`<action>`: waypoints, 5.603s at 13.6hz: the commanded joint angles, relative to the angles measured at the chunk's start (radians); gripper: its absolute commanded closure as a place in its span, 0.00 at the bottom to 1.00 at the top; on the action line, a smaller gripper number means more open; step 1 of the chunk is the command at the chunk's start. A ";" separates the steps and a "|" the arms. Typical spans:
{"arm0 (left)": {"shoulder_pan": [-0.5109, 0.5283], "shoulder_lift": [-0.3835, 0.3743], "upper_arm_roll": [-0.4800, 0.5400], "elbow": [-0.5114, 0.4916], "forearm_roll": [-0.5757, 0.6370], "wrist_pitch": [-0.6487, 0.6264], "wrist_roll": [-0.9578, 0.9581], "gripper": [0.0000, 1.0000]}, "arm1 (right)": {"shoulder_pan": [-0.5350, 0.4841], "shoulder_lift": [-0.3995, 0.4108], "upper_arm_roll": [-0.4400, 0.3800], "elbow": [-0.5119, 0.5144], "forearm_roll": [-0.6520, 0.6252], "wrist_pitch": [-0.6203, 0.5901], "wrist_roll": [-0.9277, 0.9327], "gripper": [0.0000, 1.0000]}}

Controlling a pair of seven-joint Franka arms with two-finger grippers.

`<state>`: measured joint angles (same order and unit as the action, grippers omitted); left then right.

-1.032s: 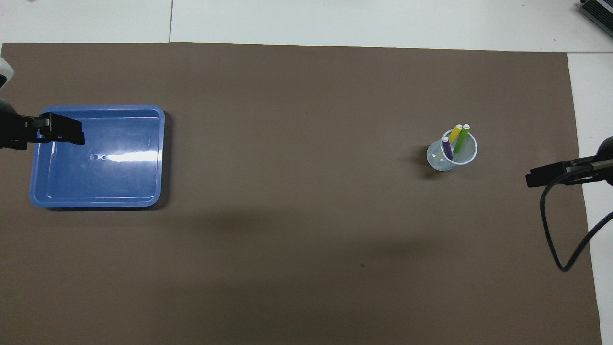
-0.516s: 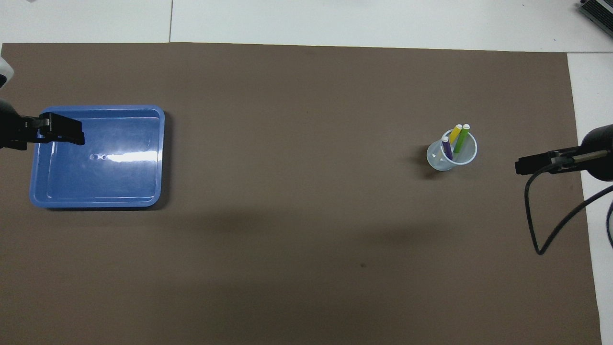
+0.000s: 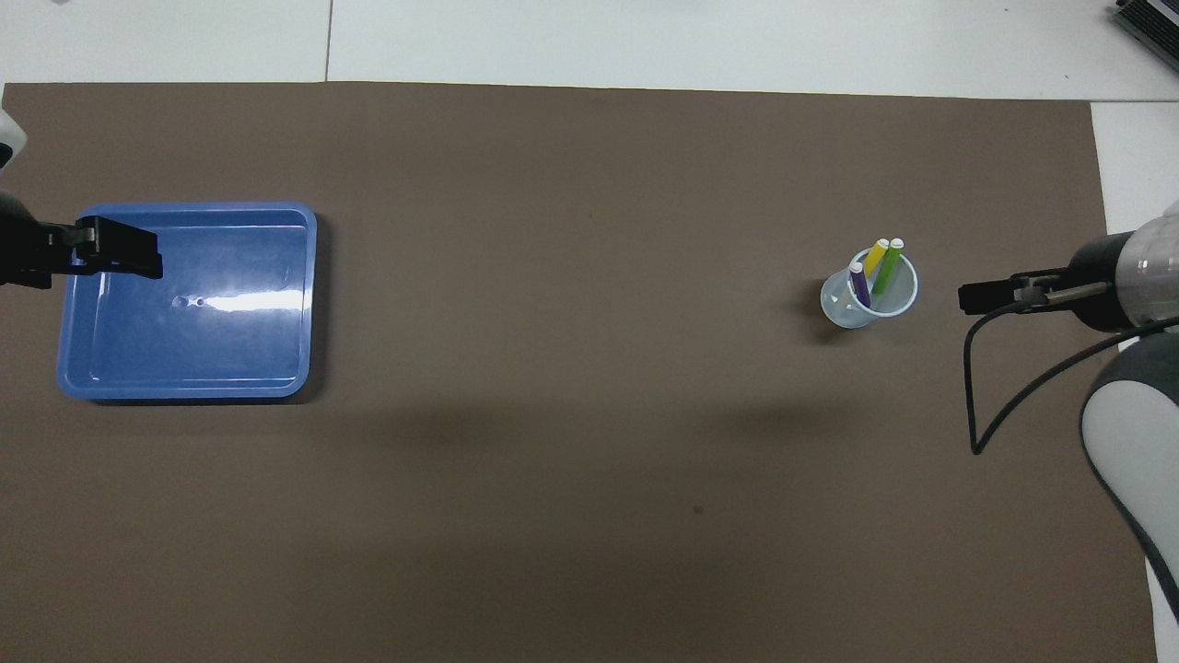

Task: Right arm passes pens to left for tray arrangement
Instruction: 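Reach the right gripper to the cup and grasp the purple pen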

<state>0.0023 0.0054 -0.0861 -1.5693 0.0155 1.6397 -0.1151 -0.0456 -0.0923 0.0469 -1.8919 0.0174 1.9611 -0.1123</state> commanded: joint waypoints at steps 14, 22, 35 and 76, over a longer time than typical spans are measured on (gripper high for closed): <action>-0.010 -0.028 0.011 -0.032 0.015 -0.001 0.003 0.00 | 0.048 0.111 0.010 -0.047 0.051 0.217 -0.575 0.17; -0.010 -0.028 0.011 -0.032 0.015 -0.003 0.003 0.00 | 0.121 0.233 0.010 0.063 0.061 0.285 -0.808 0.49; -0.010 -0.025 0.011 -0.025 0.014 0.037 0.003 0.00 | 0.142 0.499 0.008 0.394 -0.151 -0.116 -0.348 0.40; -0.010 -0.028 0.012 -0.034 0.014 0.028 0.008 0.00 | 0.151 0.566 0.001 0.399 -0.211 -0.153 -0.165 0.91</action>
<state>-0.0047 0.0045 -0.0796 -1.5696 0.0155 1.6648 -0.1145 0.1194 0.4810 0.0393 -1.4766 -0.1593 1.8093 -0.2998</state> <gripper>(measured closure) 0.000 0.828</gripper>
